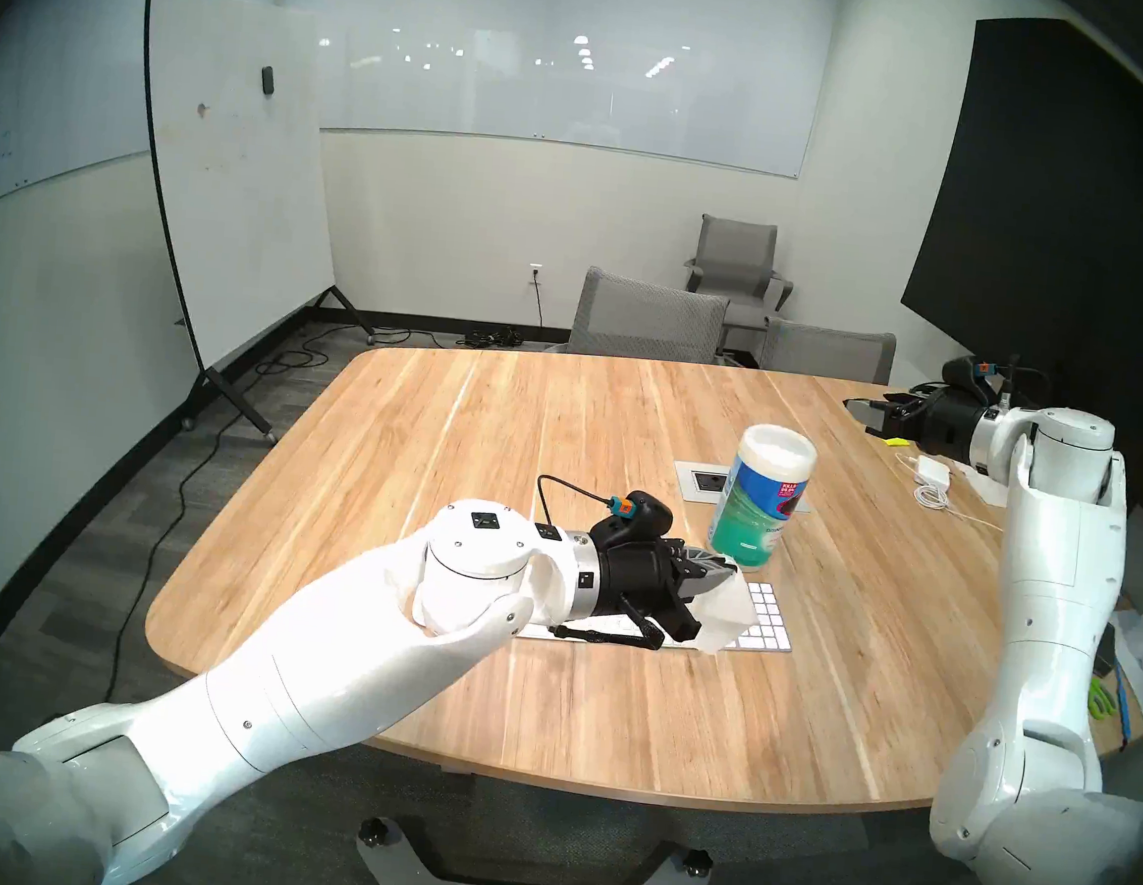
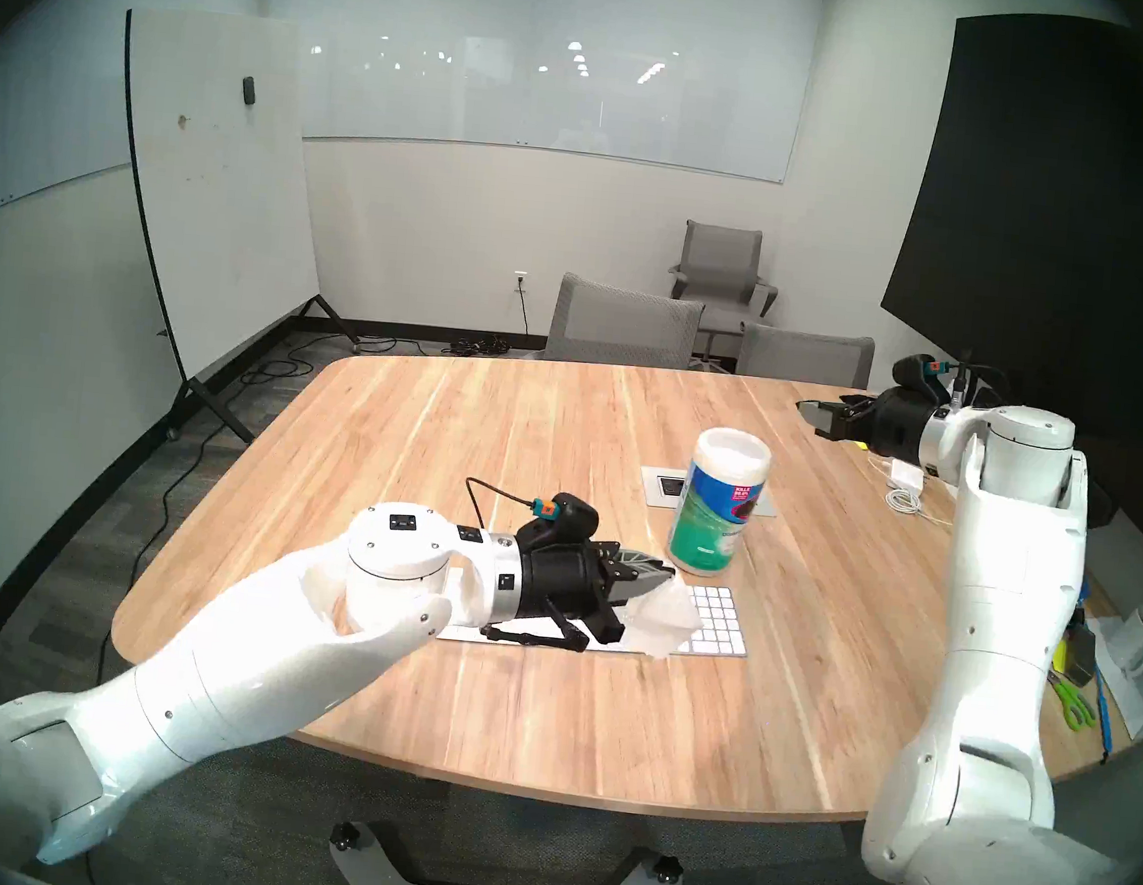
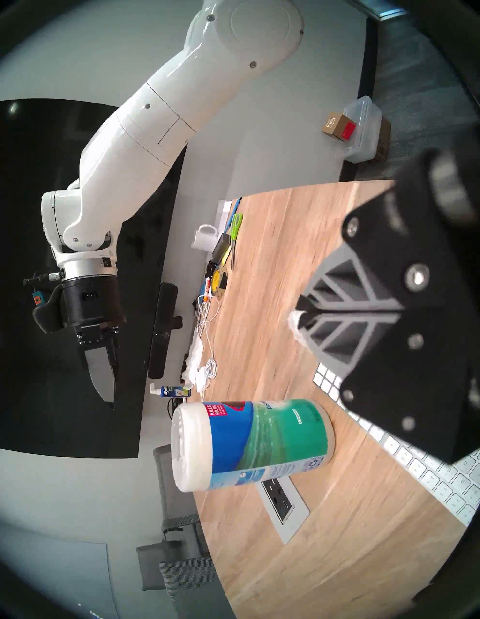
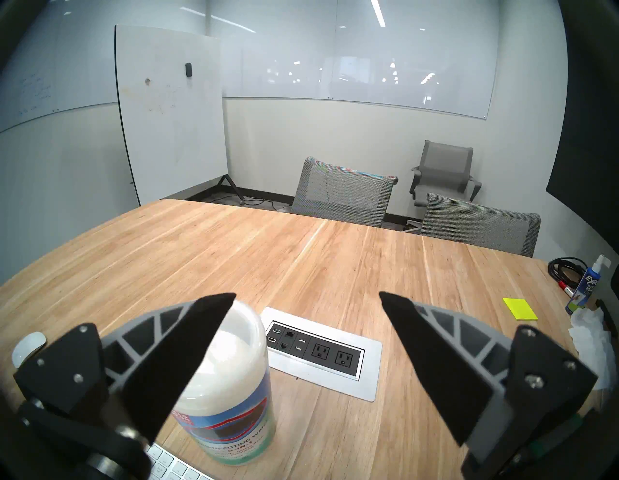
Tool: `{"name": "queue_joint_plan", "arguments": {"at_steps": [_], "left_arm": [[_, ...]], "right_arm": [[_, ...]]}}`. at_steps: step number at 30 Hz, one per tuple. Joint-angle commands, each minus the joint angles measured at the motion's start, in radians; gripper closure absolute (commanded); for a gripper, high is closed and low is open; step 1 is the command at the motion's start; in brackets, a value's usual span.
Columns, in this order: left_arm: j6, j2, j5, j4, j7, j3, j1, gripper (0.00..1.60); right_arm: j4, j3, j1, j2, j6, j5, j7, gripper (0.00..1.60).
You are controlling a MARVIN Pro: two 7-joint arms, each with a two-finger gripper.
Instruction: Wipe the keyboards and mice with a disinfecting wipe, then set the wipe down
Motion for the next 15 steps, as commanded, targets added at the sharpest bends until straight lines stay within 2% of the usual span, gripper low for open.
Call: {"name": "queue_joint_plan", "arguments": {"at_steps": [1,3,4,5,8,15], "left_arm": [[-0.062,-0.005,0.034,-0.024,-0.001,0.005,-0.005,1.6],[-0.074,0.002,0.049,-0.025,-0.007,0.013,-0.008,1.6],[-0.116,0.004,0.08,-0.034,-0.006,0.003,0.025,1.23],[-0.131,0.006,0.082,-0.032,-0.005,0.006,0.025,1.11],[-0.162,0.008,0.088,-0.026,-0.007,0.01,0.027,1.11],[-0.177,0.004,0.098,-0.021,-0.014,0.006,0.033,1.11]], "right_arm": [[-0.021,-0.001,0.017,0.003,-0.001,0.001,-0.001,0.0],[-0.021,-0.001,0.017,0.003,-0.001,0.001,-0.001,0.0],[-0.021,-0.001,0.017,0.003,-0.001,0.001,-0.001,0.0],[-0.021,-0.001,0.017,0.003,-0.001,0.001,-0.001,0.0],[-0.021,-0.001,0.017,0.003,-0.001,0.001,-0.001,0.0],[-0.021,-0.001,0.017,0.003,-0.001,0.001,-0.001,0.0]]}}
